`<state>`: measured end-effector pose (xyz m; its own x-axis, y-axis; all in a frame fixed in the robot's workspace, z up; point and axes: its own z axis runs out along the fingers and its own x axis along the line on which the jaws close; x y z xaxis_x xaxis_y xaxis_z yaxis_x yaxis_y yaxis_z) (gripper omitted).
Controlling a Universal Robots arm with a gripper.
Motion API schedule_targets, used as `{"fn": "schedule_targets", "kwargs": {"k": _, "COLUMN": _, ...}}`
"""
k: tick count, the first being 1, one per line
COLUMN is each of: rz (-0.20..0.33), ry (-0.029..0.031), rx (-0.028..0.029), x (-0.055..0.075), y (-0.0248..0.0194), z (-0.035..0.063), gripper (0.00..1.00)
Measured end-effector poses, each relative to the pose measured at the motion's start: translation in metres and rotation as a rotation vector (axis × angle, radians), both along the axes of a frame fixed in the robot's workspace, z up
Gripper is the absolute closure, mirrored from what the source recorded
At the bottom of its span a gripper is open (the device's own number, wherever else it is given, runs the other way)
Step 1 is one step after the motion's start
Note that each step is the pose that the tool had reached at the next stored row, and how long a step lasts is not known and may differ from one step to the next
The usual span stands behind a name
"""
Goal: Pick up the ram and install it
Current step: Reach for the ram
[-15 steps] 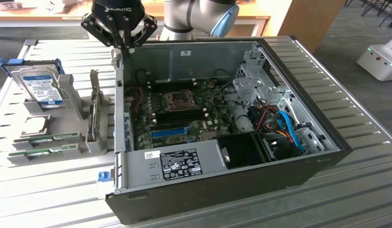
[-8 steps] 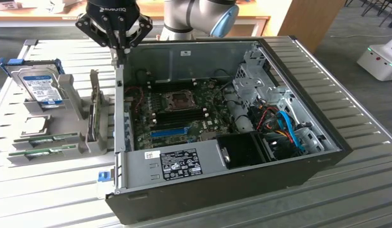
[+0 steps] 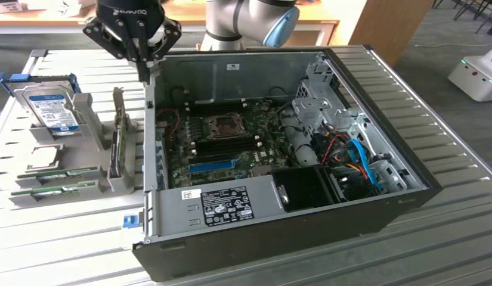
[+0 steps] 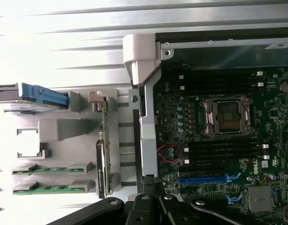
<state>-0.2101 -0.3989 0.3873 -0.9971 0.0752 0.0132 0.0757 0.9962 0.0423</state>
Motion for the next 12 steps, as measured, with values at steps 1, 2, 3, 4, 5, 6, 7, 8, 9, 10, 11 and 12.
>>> {"fn": "schedule_targets", "kwargs": {"k": 1, "rz": 0.000, "ry": 0.0000, "rx": 0.0000, "x": -0.002, "y": 0.0000, "z": 0.0000, "gripper": 0.90}}
{"fn": "schedule_targets", "kwargs": {"k": 2, "rz": 0.000, "ry": 0.0000, "rx": 0.0000, "x": -0.003, "y": 0.0000, "z": 0.0000, "gripper": 0.90}}
{"fn": "schedule_targets", "kwargs": {"k": 3, "rz": 0.000, "ry": 0.0000, "rx": 0.0000, "x": -0.005, "y": 0.0000, "z": -0.0001, "gripper": 0.90}}
{"fn": "schedule_targets", "kwargs": {"k": 4, "rz": 0.000, "ry": 0.0000, "rx": 0.0000, "x": -0.007, "y": 0.0000, "z": -0.0001, "gripper": 0.90}}
{"fn": "schedule_targets", "kwargs": {"k": 5, "rz": 0.000, "ry": 0.0000, "rx": 0.0001, "x": -0.009, "y": 0.0000, "z": -0.0001, "gripper": 0.90}}
{"fn": "schedule_targets", "kwargs": {"k": 6, "rz": 0.000, "ry": 0.0000, "rx": 0.0000, "x": -0.011, "y": 0.0000, "z": -0.0001, "gripper": 0.90}}
{"fn": "schedule_targets", "kwargs": {"k": 7, "rz": 0.000, "ry": 0.0001, "rx": -0.0001, "x": -0.014, "y": 0.0000, "z": -0.0001, "gripper": 0.90}}
{"fn": "schedule_targets", "kwargs": {"k": 8, "rz": 0.000, "ry": 0.0000, "rx": 0.0000, "x": -0.015, "y": 0.0000, "z": -0.0001, "gripper": 0.90}}
{"fn": "schedule_targets", "kwargs": {"k": 9, "rz": 0.000, "ry": -0.0001, "rx": 0.0001, "x": -0.017, "y": 0.0000, "z": -0.0002, "gripper": 0.90}}
{"fn": "schedule_targets", "kwargs": {"k": 10, "rz": 0.000, "ry": 0.0000, "rx": 0.0000, "x": -0.019, "y": 0.0000, "z": -0.0002, "gripper": 0.90}}
{"fn": "schedule_targets", "kwargs": {"k": 11, "rz": 0.000, "ry": 0.0001, "rx": 0.0000, "x": -0.020, "y": 0.0000, "z": -0.0002, "gripper": 0.90}}
{"fn": "schedule_targets", "kwargs": {"k": 12, "rz": 0.000, "ry": 0.0000, "rx": 0.0000, "x": -0.022, "y": 0.0000, "z": -0.0002, "gripper": 0.90}}
